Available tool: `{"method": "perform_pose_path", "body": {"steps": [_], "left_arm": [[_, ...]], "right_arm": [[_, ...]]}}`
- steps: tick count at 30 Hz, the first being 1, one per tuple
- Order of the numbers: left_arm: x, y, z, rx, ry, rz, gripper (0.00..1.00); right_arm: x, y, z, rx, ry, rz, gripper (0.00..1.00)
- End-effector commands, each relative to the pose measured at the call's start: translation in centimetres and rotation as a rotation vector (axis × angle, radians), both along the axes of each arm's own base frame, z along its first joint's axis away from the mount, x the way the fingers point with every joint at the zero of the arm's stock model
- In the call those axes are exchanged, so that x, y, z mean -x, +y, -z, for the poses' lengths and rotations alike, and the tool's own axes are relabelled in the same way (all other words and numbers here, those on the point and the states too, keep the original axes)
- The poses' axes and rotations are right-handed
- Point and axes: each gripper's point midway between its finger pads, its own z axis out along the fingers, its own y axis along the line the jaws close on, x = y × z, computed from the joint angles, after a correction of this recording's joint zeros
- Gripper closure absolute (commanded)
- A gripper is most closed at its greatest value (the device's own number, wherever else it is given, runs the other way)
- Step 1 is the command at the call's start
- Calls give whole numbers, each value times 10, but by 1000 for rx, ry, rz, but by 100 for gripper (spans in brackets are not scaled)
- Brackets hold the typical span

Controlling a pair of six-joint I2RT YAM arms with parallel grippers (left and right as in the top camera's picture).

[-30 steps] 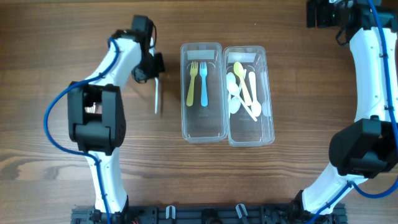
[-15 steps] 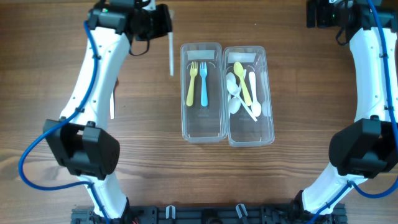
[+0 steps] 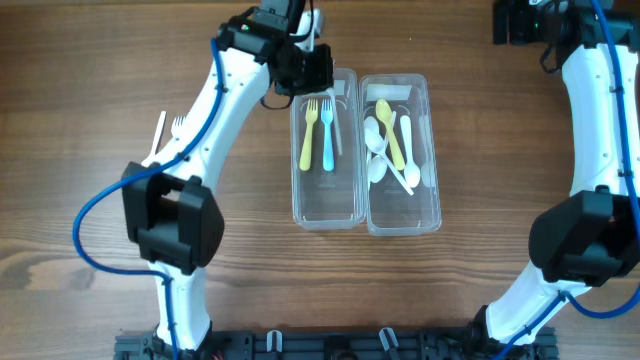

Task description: Pack container

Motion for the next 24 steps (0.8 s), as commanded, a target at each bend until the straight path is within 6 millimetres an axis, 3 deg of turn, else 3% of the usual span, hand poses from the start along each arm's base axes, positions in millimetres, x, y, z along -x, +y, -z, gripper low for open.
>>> {"method": "perform_pose_path", "body": {"steps": [1,5,8,12,14,18,22,24], "left_arm": [[6,2,13,-2,55,-1,54],[4,1,12,2,46,-1,43],[2,2,12,1,38,0,44],[-14,24,5,-58,-37,-15,49],[-25,47,-6,-99,-79,-75,49],[-36,113,-34,-174,-135,-220,51],[-25,178,-37,-303,-102,-291,52],[-8,207,-28,-374,-26,-298,51]], "right_arm": [[0,1,2,14,6,-3,0],[0,1,2,14,6,-3,0],[0,2,2,14,6,-4,0],[0,1,2,14,6,-3,0],[0,1,2,14,6,-3,0],[0,1,2,14,6,-3,0],[0,2,2,14,6,-4,0],[0,1,2,14,6,-3,0]]}}
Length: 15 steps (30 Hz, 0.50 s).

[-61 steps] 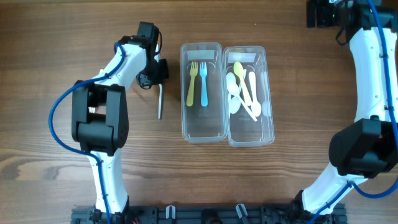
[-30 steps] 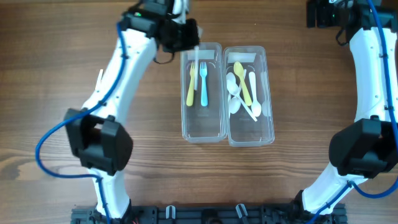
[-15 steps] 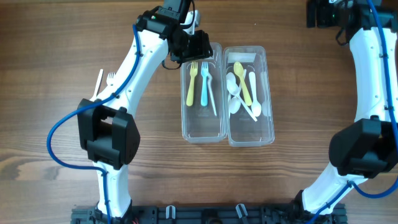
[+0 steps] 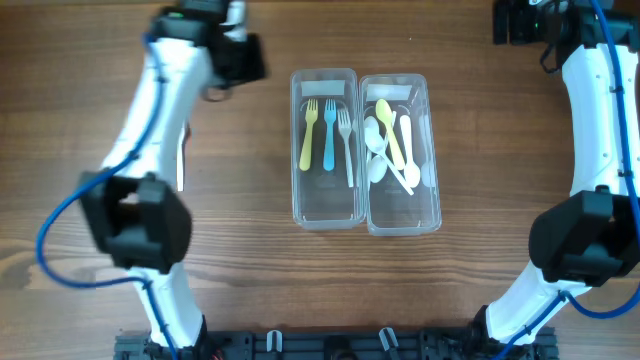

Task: Pack container
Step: 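Move the left gripper over the white forks and grasp one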

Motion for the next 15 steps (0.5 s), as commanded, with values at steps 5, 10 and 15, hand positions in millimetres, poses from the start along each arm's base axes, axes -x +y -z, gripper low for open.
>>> {"method": "perform_pose_path", "body": {"steps": [5,10,15], "left_arm": [[35,82,7,-206,113,-52,50],[51,98,48,-240,202,-75,50],[73,113,97,-283,278,-95,50]], "right_arm": [[0,1,2,15,5,-3,0],[0,1,2,15,5,-3,0],[0,1,2,15,5,-3,0]]}}
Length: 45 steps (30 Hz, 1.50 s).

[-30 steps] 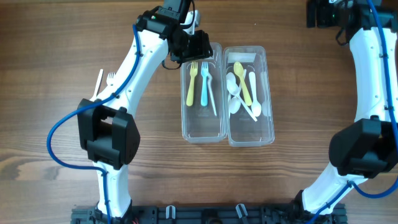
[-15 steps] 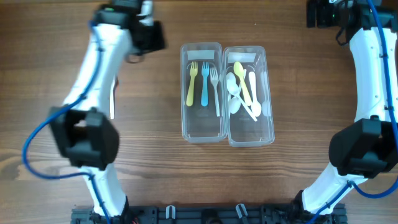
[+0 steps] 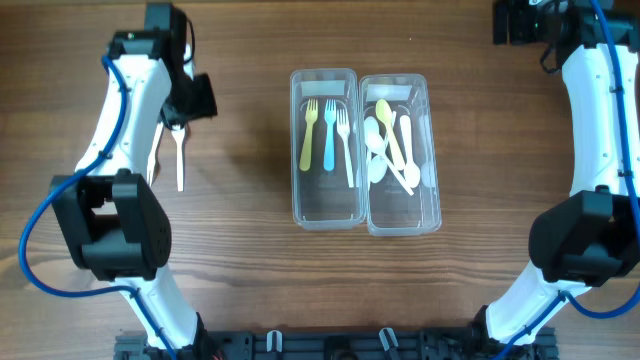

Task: Pack container
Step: 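Move the left gripper over the white forks and grasp one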

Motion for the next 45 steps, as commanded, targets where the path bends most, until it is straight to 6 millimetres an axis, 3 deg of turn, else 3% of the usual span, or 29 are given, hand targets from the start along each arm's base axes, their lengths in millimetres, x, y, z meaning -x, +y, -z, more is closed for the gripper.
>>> {"method": "perform_pose_path", "body": {"steps": [1,6,13,18,26,34,39,42,44,45], "left_arm": [[24,26,33,-86,75,-17,51],[26,44,51,-102,66,-59,52],[4,57,54,-105,-27,-93,58],[-7,50,67,-65,-44,-29,63],[-1,49,102,-42,30,-9,58],[-3,55,121,-40,45,-21,58],[0,44,131,22,63,-14,58],[-4,34,130,83,46,-7,66],[-5,28,129,114,40,-3,79],[-5,28,129,118,40,-3,81]], "right_arm": [[0,1,2,14,6,-3,0],[0,2,2,14,6,-4,0],[0,2,2,14,6,-3,0],[0,1,2,14,6,-3,0],[0,1,2,15,6,-4,0],[0,1,2,15,6,-4,0],[0,1,2,14,6,-3,0],[0,1,2,14,6,-3,0],[0,1,2,14,6,-3,0],[0,1,2,14,6,-3,0]]}}
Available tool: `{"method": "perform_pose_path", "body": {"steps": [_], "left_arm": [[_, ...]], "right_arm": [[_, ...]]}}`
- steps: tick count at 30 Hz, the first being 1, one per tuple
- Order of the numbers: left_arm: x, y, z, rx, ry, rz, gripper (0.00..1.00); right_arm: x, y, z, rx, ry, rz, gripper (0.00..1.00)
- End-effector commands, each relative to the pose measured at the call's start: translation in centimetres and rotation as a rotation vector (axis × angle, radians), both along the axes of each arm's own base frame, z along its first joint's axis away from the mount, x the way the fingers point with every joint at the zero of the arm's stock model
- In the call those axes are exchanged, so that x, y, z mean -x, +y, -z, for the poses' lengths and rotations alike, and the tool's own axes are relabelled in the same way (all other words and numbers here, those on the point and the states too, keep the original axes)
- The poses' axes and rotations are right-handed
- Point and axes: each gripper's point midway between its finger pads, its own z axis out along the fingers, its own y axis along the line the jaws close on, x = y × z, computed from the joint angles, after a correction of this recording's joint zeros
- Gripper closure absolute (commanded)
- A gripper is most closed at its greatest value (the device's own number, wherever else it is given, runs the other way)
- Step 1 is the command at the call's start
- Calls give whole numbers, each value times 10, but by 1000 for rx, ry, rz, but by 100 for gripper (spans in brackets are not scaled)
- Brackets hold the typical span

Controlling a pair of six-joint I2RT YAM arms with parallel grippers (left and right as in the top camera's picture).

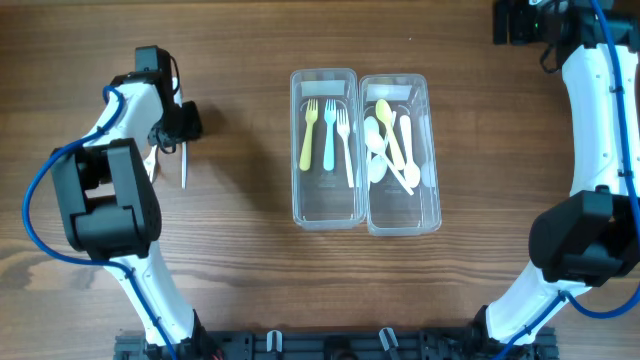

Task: Pack container
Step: 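Move the left gripper over the white forks and grasp one, then carry the white fork into the left container and release it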

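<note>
Two clear containers stand side by side mid-table. The left container (326, 205) holds a yellow fork (308, 135), a blue fork (328, 135) and a white fork (346, 148). The right container (403, 215) holds a yellow spoon (391, 128) and several white spoons (376, 150). On the table at the left lies a loose white fork (183, 168). My left gripper (180, 127) sits over its head end, hiding the tines and its own fingers. My right gripper (512, 22) is parked at the far right corner, too dark to read.
Another white utensil (150, 166) lies just left of the loose fork, partly under the left arm. The right arm runs down the table's right side.
My left gripper has moved toward me, from above the loose white fork's far end to right over its head. The fork's handle lies slightly further right. The right arm is unchanged.
My left gripper was at the far end of the left container, which held a yellow and a blue fork. Then a white fork lay in there too and the gripper was off to the left. It then stood by the loose fork, now over its head.
</note>
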Motion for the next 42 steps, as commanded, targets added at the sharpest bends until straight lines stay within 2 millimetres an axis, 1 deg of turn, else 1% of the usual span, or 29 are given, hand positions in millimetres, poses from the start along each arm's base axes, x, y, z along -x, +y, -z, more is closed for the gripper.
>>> {"method": "perform_pose_path", "body": {"steps": [1,8,10,11,13,15,16,18,20,23,25,28,30,31,32,33,34,35,36,39,42], "left_arm": [[10,-19,28,113,58,29,82],[8,-19,26,113,54,27,83],[2,-18,20,111,33,28,85],[-3,-19,14,113,14,29,88],[-17,-19,-4,117,-38,30,96],[-29,-18,-23,112,-90,26,96],[-37,-17,-35,108,-124,28,96],[-46,-16,-51,103,-168,32,96],[-56,-18,-74,110,-225,25,96],[-72,-31,-115,182,-325,17,96],[-84,-47,-148,265,-401,16,96],[-95,-80,-195,393,-497,65,96],[-97,-101,-215,438,-534,122,95],[-97,-113,-222,451,-542,147,94],[-96,-121,-224,461,-544,163,94],[-93,-137,-226,489,-537,193,93],[-90,-147,-227,510,-531,216,93],[-85,-166,-228,544,-517,253,93],[-81,-176,-228,558,-507,273,93],[-68,-215,-225,576,-477,354,93],[-51,-248,-219,591,-429,416,92]], "right_arm": [[0,1,2,14,6,-3,0],[0,1,2,15,6,-4,0],[0,1,2,14,6,-3,0],[0,1,2,14,6,-3,0],[0,1,2,14,6,-3,0],[0,2,2,14,6,-4,0],[0,1,2,14,6,-3,0],[0,1,2,14,6,-3,0],[0,1,2,14,6,-3,0],[0,1,2,14,6,-3,0],[0,1,2,14,6,-3,0],[0,1,2,14,6,-3,0],[0,1,2,14,6,-3,0],[0,1,2,14,6,-3,0],[0,1,2,14,6,-3,0],[0,1,2,14,6,-3,0],[0,1,2,14,6,-3,0],[0,1,2,14,6,-3,0],[0,1,2,14,6,-3,0],[0,2,2,14,6,-4,0],[0,1,2,14,6,-3,0]]}}
